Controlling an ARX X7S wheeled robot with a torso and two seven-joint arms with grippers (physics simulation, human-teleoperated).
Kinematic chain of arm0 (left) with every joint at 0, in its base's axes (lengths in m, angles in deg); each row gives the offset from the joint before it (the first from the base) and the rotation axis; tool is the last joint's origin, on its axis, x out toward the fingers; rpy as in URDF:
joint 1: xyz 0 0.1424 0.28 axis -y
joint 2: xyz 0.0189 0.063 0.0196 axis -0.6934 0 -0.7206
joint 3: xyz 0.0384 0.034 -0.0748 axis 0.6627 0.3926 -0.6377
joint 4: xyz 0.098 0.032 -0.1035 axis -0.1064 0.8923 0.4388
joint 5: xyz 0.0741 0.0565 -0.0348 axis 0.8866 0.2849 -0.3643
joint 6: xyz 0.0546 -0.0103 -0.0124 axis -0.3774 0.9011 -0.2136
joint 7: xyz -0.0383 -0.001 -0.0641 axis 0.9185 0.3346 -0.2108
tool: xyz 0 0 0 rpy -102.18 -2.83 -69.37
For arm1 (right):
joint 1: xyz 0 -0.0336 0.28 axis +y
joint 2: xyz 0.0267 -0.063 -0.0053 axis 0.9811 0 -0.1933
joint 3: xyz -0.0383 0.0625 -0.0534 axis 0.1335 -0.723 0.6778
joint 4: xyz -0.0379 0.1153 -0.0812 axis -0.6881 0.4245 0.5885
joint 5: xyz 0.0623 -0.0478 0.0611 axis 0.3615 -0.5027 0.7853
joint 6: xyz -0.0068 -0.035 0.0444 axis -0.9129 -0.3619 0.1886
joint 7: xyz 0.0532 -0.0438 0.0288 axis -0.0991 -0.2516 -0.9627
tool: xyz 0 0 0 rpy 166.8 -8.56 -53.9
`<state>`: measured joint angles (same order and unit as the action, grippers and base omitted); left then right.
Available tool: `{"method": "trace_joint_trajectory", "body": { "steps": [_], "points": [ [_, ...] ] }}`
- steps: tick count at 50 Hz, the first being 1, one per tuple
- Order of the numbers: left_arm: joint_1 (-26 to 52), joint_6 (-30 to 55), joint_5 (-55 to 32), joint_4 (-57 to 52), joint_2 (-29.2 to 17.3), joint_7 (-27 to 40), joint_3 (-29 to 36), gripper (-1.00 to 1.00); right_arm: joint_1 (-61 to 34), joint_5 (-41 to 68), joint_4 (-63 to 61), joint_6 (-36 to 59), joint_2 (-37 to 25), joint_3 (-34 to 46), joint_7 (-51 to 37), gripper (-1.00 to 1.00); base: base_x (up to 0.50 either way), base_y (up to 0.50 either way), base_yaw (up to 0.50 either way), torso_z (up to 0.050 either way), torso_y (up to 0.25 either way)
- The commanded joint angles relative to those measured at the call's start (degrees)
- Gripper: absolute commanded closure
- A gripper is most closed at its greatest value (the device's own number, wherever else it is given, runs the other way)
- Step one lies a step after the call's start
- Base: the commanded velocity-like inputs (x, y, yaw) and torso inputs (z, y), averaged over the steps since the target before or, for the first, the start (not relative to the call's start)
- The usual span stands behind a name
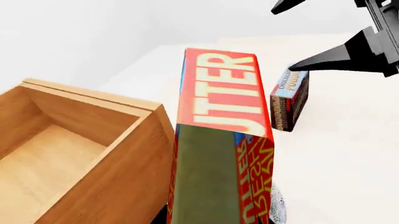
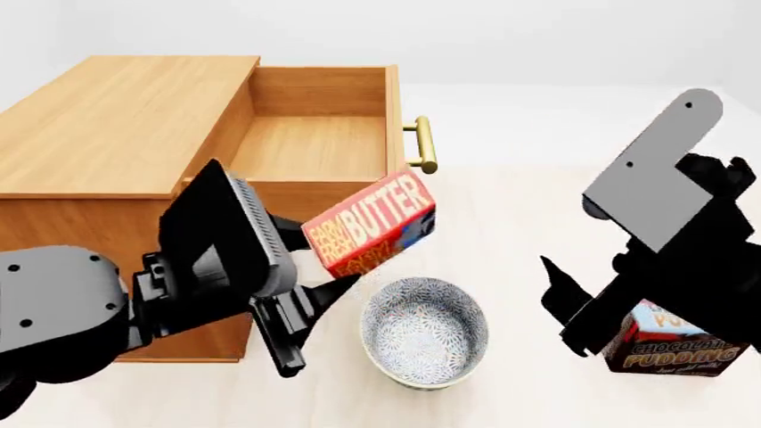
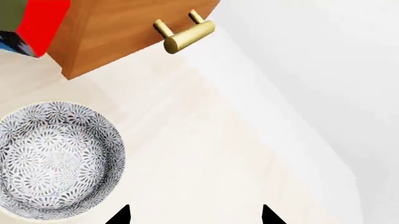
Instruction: Put the butter at the back in the top drawer of the cabinet and close it.
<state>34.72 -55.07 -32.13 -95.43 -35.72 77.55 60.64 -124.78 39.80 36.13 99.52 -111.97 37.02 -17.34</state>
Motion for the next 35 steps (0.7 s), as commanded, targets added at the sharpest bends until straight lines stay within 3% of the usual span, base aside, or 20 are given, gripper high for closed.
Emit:
{"method": "trace_joint_trajectory", "body": {
  "steps": [1,11,21,35],
  "points": [
    [3.43,-0.09,-9.21,-1.08,-2.39,9.90,-6.13,1.00,9.73,-0.22,-8.17,-20.66,-12.49,-1.65,-13.28,-1.00,0.00,0.00,0.00,0.010,0.000],
    [8.87,3.24,-15.40,3.61,0.97,16.79,-8.50,1.00,22.35,-18.31,-18.29,-42.37,-21.13,5.15,-18.21,-1.00,0.00,0.00,0.00,0.000,0.001],
    [20.01,13.51,-19.02,20.83,11.30,18.17,-7.44,1.00,28.50,-29.66,-22.53,-51.60,-24.08,10.20,-23.58,-1.00,0.00,0.00,0.00,0.001,0.001],
    [28.01,17.41,-11.09,51.77,28.21,6.95,-2.31,1.00,31.43,-36.49,-25.39,-53.97,-24.32,12.73,-27.51,-1.00,0.00,0.00,0.00,0.000,0.001]
  ]
}}
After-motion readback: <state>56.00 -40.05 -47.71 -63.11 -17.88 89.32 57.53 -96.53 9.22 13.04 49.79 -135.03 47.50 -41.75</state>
